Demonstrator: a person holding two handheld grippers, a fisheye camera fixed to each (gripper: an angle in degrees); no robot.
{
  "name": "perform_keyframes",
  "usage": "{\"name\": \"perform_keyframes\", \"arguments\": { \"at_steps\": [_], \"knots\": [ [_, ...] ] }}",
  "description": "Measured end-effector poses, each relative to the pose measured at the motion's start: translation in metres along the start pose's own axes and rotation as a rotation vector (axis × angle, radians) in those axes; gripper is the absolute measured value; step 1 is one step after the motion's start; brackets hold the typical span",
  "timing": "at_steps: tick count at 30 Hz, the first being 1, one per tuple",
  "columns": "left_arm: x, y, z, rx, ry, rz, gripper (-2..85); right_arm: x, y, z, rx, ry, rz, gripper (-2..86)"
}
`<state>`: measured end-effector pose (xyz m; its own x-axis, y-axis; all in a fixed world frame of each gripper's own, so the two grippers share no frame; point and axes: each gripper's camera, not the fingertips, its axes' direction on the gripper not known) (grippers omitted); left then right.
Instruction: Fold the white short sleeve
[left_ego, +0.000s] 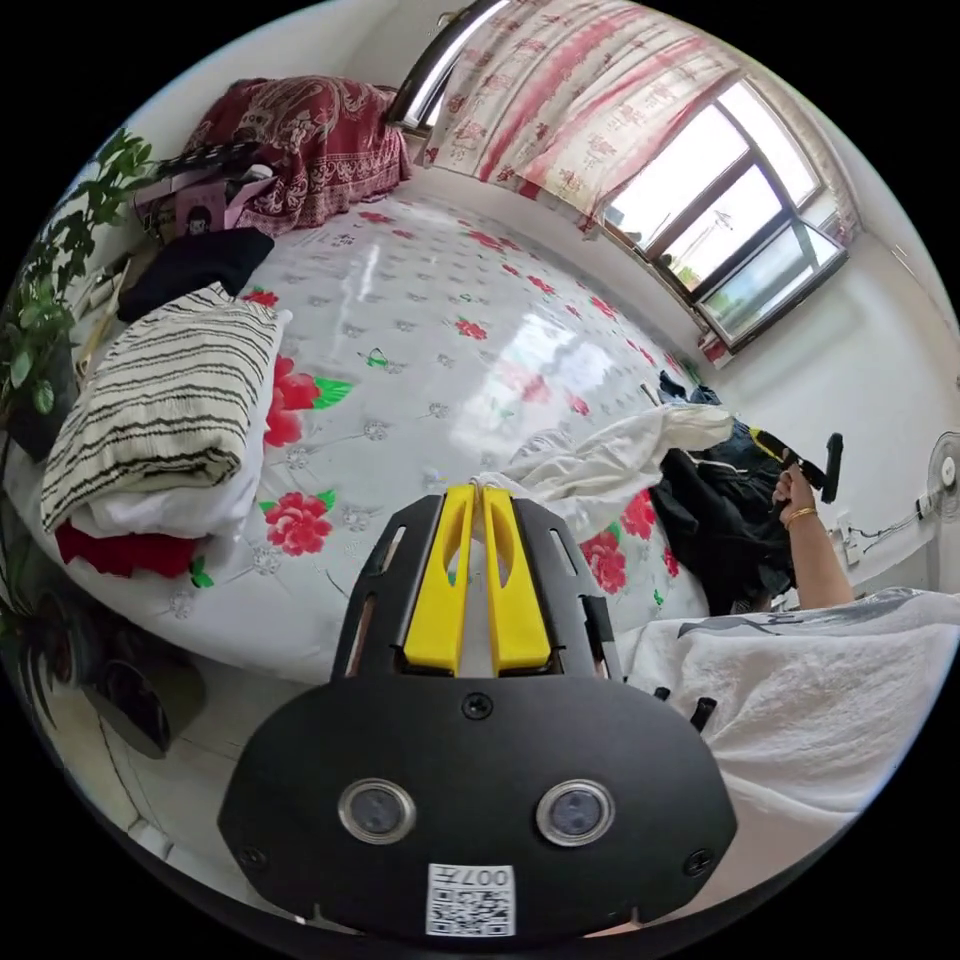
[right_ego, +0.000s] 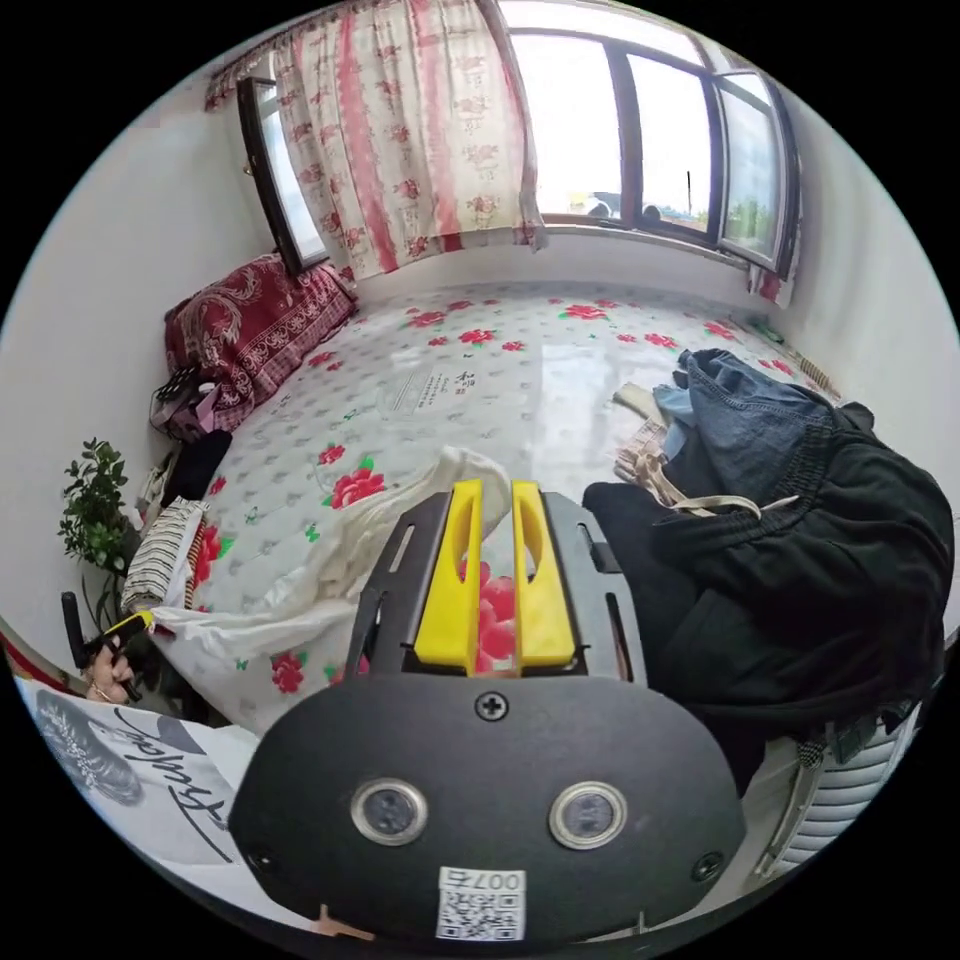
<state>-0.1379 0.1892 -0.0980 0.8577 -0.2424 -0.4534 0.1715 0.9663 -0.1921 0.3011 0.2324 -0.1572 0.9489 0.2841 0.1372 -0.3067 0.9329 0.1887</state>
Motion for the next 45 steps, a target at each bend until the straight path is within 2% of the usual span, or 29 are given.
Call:
{"name": "perform_keyframes", "arguments": {
  "at_steps": [1, 3, 5, 7, 9, 12, 13, 15, 18, 19, 23, 25, 26, 28, 33, 35, 37, 40, 43, 45],
  "knots": [
    [0.0, 0.005, 0.004, -0.015, 0.061, -0.002, -0.7, -0.004, 0.011, 0.008, -0.025, -0.03, -0.02, 4.6],
    [0.009, 0.01, 0.011, -0.039, 0.172, 0.021, -0.8, -0.026, 0.055, 0.037, -0.131, -0.229, -0.084, 6.0],
    [0.04, 0.009, 0.024, -0.09, 0.309, 0.132, -0.8, -0.049, 0.084, 0.053, -0.207, -0.411, -0.121, 6.9],
    [0.07, 0.005, 0.034, -0.138, 0.37, 0.235, -0.7, -0.08, 0.105, 0.057, -0.257, -0.622, -0.188, 8.0],
    [0.098, -0.002, 0.04, -0.166, 0.423, 0.318, -0.7, -0.128, 0.122, 0.038, -0.282, -0.828, -0.343, 9.5],
    [0.138, -0.015, 0.039, -0.185, 0.425, 0.491, -0.7, -0.18, 0.133, -0.005, -0.27, -0.923, -0.573, 10.7],
    [0.151, -0.021, 0.037, -0.187, 0.424, 0.543, -0.6, -0.189, 0.136, -0.012, -0.266, -0.907, -0.614, 10.8],
    [0.168, -0.029, 0.034, -0.196, 0.478, 0.621, -0.5, -0.212, 0.144, -0.033, -0.204, -0.708, -0.73, 10.2],
    [0.192, -0.035, 0.034, -0.219, 0.467, 0.747, -0.1, -0.211, 0.15, -0.043, -0.094, -0.45, -0.707, 7.2],
    [0.197, -0.036, 0.035, -0.212, 0.452, 0.772, 0.3, -0.208, 0.15, -0.045, -0.087, -0.429, -0.695, 6.5],
    [0.184, -0.049, 0.042, -0.144, 0.406, 0.717, 4.1, -0.172, 0.156, -0.07, -0.075, -0.455, -0.672, 4.8],
    [0.168, -0.062, 0.061, -0.171, 0.287, 0.637, 5.1, -0.152, 0.159, -0.08, -0.105, -0.464, -0.656, 4.4],
    [0.158, -0.072, 0.081, -0.216, 0.172, 0.578, 5.5, -0.14, 0.16, -0.086, -0.128, -0.461, -0.635, 4.2],
    [0.147, -0.085, 0.117, -0.289, 0.087, 0.532, 7.5, -0.125, 0.164, -0.096, -0.131, -0.454, -0.61, 4.0],
    [0.154, -0.106, 0.237, -0.559, 0.195, 0.427, 12.5, -0.109, 0.164, -0.107, -0.133, -0.446, -0.476, 2.7],
    [0.166, -0.097, 0.291, -0.68, 0.14, 0.444, 9.3, -0.109, 0.163, -0.109, -0.118, -0.429, -0.429, 2.2],
    [0.168, -0.094, 0.311, -0.716, 0.102, 0.46, 4.5, -0.111, 0.162, -0.111, -0.115, -0.393, -0.4, 1.5],
    [0.156, -0.126, 0.302, -0.716, 0.179, 0.41, 3.5, -0.116, 0.164, -0.115, -0.13, -0.305, -0.411, 0.9],
    [0.143, -0.181, 0.259, -0.699, 0.278, 0.466, 3.3, -0.109, 0.167, -0.114, -0.147, -0.226, -0.395, 0.8],
    [0.131, -0.218, 0.227, -0.631, 0.264, 0.492, 3.5, -0.1, 0.168, -0.109, -0.165, -0.234, -0.367, 0.6]
  ]
}}
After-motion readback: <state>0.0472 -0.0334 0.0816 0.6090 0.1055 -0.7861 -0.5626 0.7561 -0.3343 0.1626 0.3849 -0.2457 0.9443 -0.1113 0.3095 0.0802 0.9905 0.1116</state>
